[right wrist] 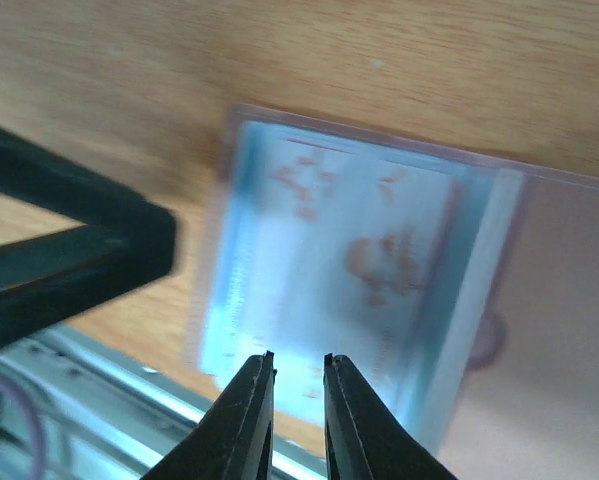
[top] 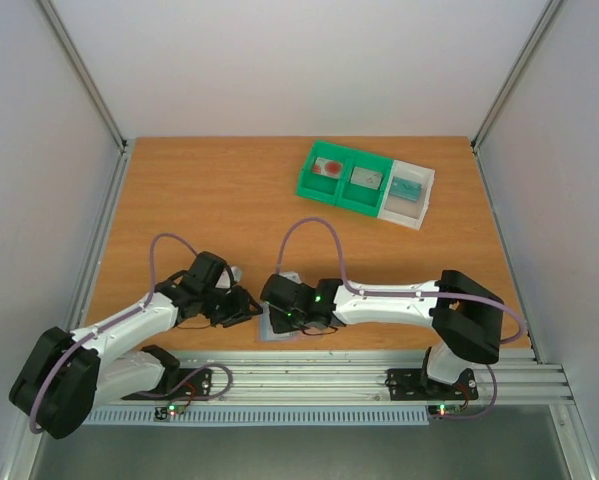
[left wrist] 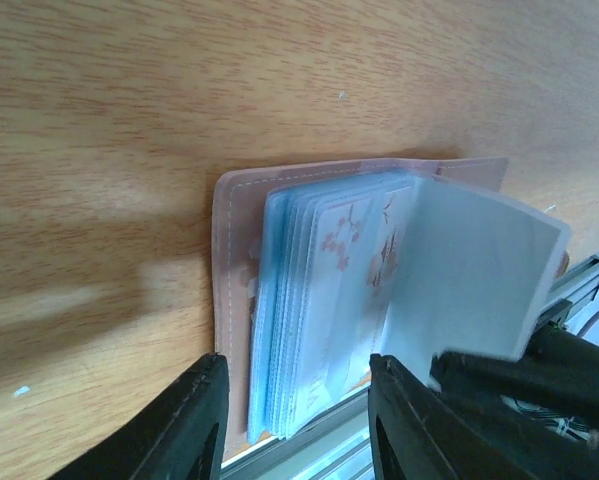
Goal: Take the credit cards out of the card holder
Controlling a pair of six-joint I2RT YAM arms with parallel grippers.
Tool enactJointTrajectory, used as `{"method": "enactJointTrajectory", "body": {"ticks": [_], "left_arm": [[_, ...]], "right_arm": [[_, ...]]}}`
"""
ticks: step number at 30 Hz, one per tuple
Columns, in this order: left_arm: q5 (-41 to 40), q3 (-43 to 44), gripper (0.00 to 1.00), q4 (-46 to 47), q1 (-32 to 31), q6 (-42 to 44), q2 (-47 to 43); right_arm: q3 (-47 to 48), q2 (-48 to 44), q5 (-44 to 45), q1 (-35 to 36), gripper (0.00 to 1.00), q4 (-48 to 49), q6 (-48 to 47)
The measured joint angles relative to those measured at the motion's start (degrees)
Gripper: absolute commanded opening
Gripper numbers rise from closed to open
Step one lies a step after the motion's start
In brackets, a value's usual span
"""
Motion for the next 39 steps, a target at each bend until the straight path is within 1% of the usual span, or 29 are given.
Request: {"method": "enactJointTrajectory", "body": {"ticks": [7,12,17,23,26,39], "left_arm": [[1.31,-0.48,0.40,1.27,0.00,0.00,-0.02],[2.14,-0.48,0.39,2.03,0.00,0.09,0.20],[2.32,-0.48,0.37,2.93,0.00,0.31,2.32],[2.69,-0.48,0.36,4.63,0.00,0.28,4.66],[3.39,-0.48,0.33,6.21,0.00,0.07,5.40],[3.61,-0.48,0.27,8.39,0.00,0.11,9.03]], "right_arm": [[-6.99,-2.14,0.61,-2.03,0.23,0.63,1.01],[-12.02,-3.37,-0.92,-3.58,0.26,4.42,1.57],[-15.34,-4.66,-4.55,-4.90,0.31,10.14,1.97],[-18.14,-6.38,-8.44,-7.08,0.31,16.52,2.45],[-20.46,-6.49,-10.40,-8.87,0.31,19.78,3.04],[-21.24,-4.81,-14.62,-10.34,0.26,24.90,3.69]]}}
